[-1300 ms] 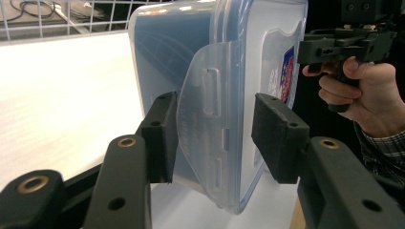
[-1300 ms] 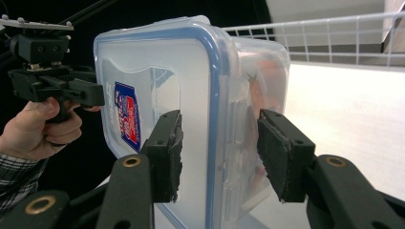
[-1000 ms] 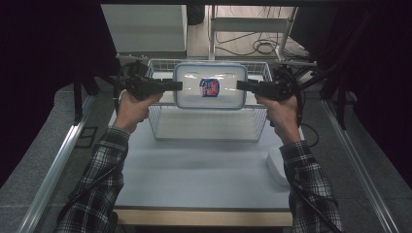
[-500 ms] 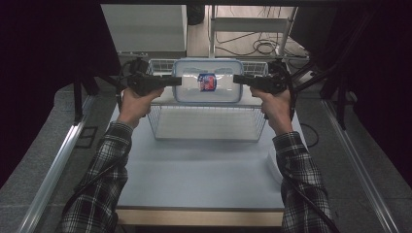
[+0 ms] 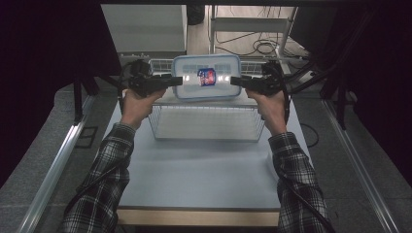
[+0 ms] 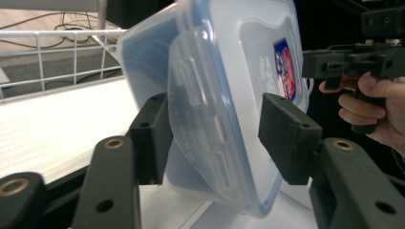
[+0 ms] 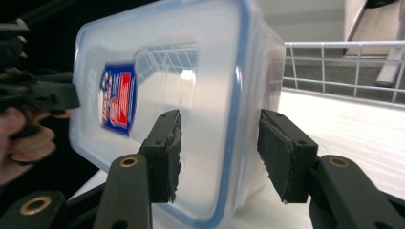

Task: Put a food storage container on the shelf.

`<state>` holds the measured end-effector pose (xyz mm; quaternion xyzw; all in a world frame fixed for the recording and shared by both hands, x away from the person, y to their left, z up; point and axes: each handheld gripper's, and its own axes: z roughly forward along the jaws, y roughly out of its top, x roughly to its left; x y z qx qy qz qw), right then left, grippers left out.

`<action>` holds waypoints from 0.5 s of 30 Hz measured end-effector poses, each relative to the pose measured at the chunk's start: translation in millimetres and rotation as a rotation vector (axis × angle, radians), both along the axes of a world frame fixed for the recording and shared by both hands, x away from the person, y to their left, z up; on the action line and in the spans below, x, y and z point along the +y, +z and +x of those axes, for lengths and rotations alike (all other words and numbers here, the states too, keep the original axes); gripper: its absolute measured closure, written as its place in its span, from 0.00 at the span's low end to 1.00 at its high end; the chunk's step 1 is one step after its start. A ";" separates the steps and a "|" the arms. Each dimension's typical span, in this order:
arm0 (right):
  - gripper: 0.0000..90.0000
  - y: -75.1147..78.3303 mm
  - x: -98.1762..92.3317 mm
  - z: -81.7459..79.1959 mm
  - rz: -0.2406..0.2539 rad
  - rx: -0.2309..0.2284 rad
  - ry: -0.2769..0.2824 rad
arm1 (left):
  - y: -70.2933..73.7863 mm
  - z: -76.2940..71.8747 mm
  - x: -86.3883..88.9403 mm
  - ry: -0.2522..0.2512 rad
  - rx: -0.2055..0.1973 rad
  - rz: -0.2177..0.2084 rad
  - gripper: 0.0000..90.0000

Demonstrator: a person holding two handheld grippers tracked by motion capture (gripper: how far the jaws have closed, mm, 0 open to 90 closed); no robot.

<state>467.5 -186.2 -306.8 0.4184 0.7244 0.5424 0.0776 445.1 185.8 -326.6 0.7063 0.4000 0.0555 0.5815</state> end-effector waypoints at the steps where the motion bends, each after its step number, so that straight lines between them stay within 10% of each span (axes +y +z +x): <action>1: 0.55 -0.8 0.1 0.7 0.006 -0.002 -0.003 | -0.4 0.3 0.2 0.000 0.001 -0.002 0.49; 15: 0.58 -8.2 4.3 2.4 -0.046 0.026 -0.020 | 1.6 5.1 -0.2 0.047 0.006 0.053 0.42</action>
